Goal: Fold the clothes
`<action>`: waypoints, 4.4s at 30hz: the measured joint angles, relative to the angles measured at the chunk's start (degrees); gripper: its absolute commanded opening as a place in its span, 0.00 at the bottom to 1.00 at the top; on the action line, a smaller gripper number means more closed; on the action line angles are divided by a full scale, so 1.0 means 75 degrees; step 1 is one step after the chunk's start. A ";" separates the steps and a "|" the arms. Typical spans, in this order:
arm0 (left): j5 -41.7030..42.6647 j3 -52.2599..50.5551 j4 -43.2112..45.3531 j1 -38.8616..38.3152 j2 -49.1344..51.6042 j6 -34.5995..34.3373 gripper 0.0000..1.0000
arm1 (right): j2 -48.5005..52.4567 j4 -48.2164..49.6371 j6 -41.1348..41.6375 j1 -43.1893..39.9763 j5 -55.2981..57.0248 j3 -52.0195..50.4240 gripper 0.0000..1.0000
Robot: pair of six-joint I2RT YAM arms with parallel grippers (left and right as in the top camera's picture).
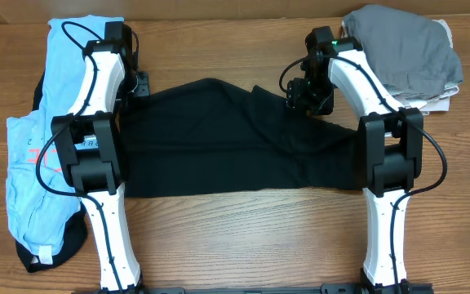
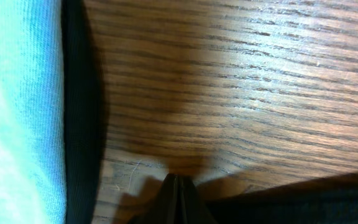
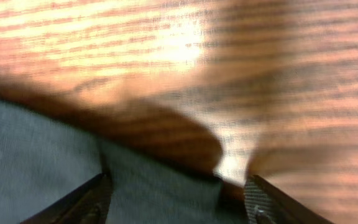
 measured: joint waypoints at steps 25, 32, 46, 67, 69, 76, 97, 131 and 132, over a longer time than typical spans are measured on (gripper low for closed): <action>-0.0038 0.0490 -0.0396 0.0099 0.0079 0.0000 0.04 | -0.0061 0.0326 0.0119 -0.0306 -0.0026 0.0533 0.04; -0.0035 0.2095 -0.0810 0.0146 0.0105 0.0000 0.04 | -0.0070 0.0947 -0.0035 -0.0612 0.0166 0.2148 0.04; 0.0227 0.2900 -0.0271 0.0149 0.0105 -0.0003 0.04 | -0.0070 0.3602 -0.0574 -0.0694 0.1043 0.2247 0.04; 0.0254 0.2900 -0.1122 0.0152 0.0105 0.0058 0.04 | -0.0079 -0.0539 -0.2267 -0.1102 0.0012 0.4791 0.04; 0.0254 0.2900 -0.1343 0.0152 0.0105 0.0178 0.04 | -0.0082 -0.1585 -0.2317 -0.1105 -0.0070 0.5088 0.11; 0.0254 0.2900 -0.2498 0.0152 0.0105 0.0414 0.04 | -0.0082 -0.3928 -0.2407 -0.1119 -0.0312 0.5455 0.13; 0.0233 0.2900 -0.3818 0.0198 0.0105 0.0443 0.04 | -0.0082 -0.2393 -0.2629 -0.0656 -0.0516 0.4709 0.72; 0.0370 0.2900 -0.3153 0.0198 0.0105 0.0443 0.04 | -0.0082 0.1349 -0.4526 -0.0099 -0.1037 0.0597 0.17; 0.0370 0.2900 -0.3144 0.0198 0.0105 0.0443 0.04 | -0.0082 0.1332 -0.4514 -0.0099 -0.1078 0.0597 0.04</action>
